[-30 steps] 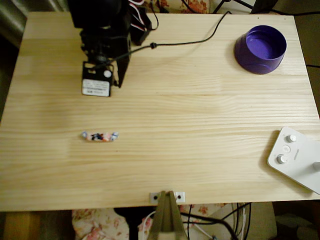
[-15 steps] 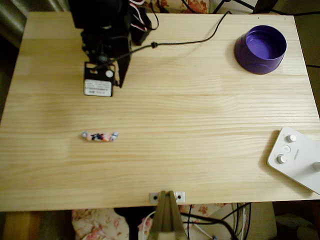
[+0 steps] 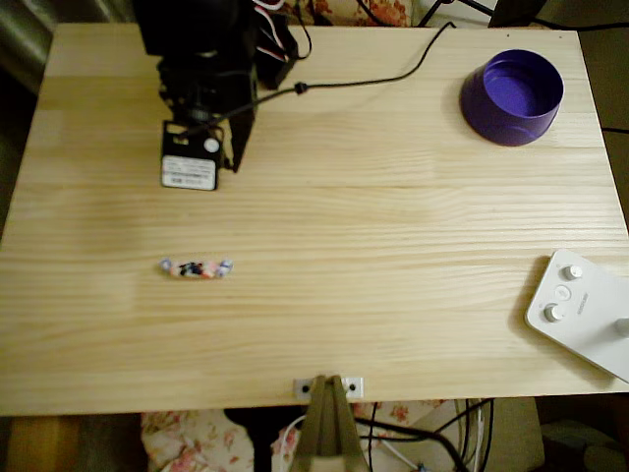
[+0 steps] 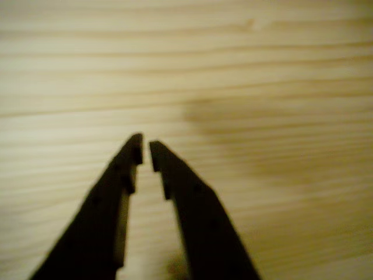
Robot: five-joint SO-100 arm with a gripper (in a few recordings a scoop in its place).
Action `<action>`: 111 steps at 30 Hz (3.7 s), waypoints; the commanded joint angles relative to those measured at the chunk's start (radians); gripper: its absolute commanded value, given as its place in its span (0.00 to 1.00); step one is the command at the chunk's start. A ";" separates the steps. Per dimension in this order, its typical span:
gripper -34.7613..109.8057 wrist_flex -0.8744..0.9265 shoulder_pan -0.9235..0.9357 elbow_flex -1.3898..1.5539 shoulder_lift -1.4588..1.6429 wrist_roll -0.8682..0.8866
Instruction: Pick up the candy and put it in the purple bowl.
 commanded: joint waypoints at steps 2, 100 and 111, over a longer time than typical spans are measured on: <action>0.24 -0.008 0.055 -0.043 0.009 -0.015; 0.37 0.210 0.067 -1.641 -1.827 -1.413; 0.37 0.196 0.075 -1.628 -1.887 -1.387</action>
